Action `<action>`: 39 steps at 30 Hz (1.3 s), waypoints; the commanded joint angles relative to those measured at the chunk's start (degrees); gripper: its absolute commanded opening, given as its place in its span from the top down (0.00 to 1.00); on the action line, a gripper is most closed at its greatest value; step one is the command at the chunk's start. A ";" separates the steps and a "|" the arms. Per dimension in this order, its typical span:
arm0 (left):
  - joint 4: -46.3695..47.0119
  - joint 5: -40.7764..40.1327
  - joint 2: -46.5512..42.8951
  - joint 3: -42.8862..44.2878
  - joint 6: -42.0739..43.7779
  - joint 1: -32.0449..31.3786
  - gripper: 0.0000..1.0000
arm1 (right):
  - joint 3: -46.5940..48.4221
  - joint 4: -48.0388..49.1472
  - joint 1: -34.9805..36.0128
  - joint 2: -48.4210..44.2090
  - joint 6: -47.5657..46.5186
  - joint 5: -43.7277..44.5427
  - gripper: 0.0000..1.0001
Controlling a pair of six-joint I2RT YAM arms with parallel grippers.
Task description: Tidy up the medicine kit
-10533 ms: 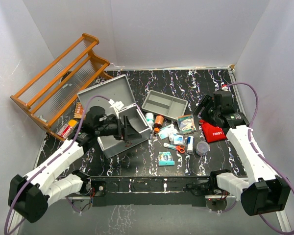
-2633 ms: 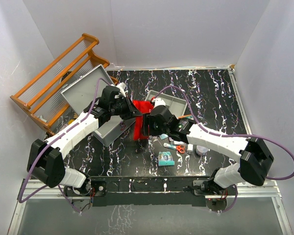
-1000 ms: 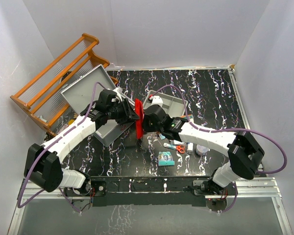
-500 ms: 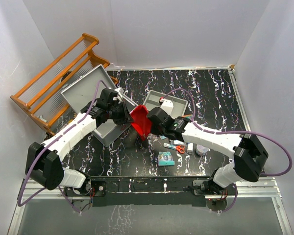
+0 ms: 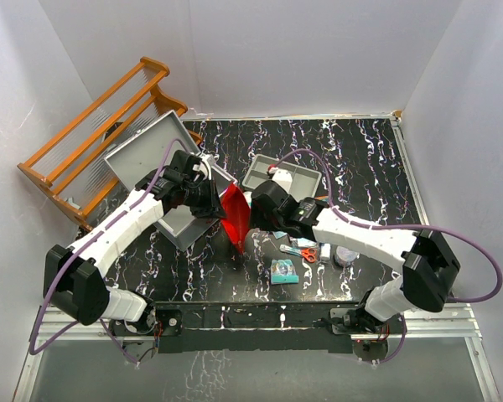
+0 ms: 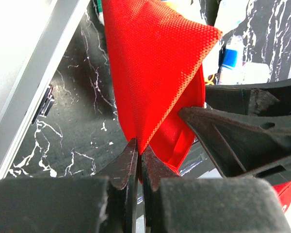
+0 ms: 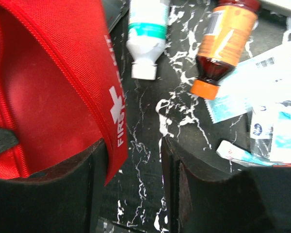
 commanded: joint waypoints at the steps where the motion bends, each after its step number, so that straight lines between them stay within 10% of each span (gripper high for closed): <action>1: -4.94 1.01 -0.45 2.30 1.27 0.13 1.00 | 1.96 8.26 -0.04 -2.91 -9.21 -10.28 0.48; 9: -6.37 0.31 3.20 1.97 1.28 0.08 1.00 | -7.38 12.60 -0.60 -14.51 -9.51 -6.21 0.37; 20: -7.02 0.04 3.70 2.03 1.07 0.01 1.00 | -11.05 -7.36 -14.44 -15.31 1.65 9.98 0.40; 27: -6.25 0.52 3.79 1.60 0.81 0.04 1.00 | -10.79 -1.72 -25.39 -10.51 -8.03 5.11 0.32; 39: -4.78 1.60 4.75 1.10 0.73 -0.08 1.00 | -5.25 -1.21 -19.11 2.87 -22.23 12.08 0.31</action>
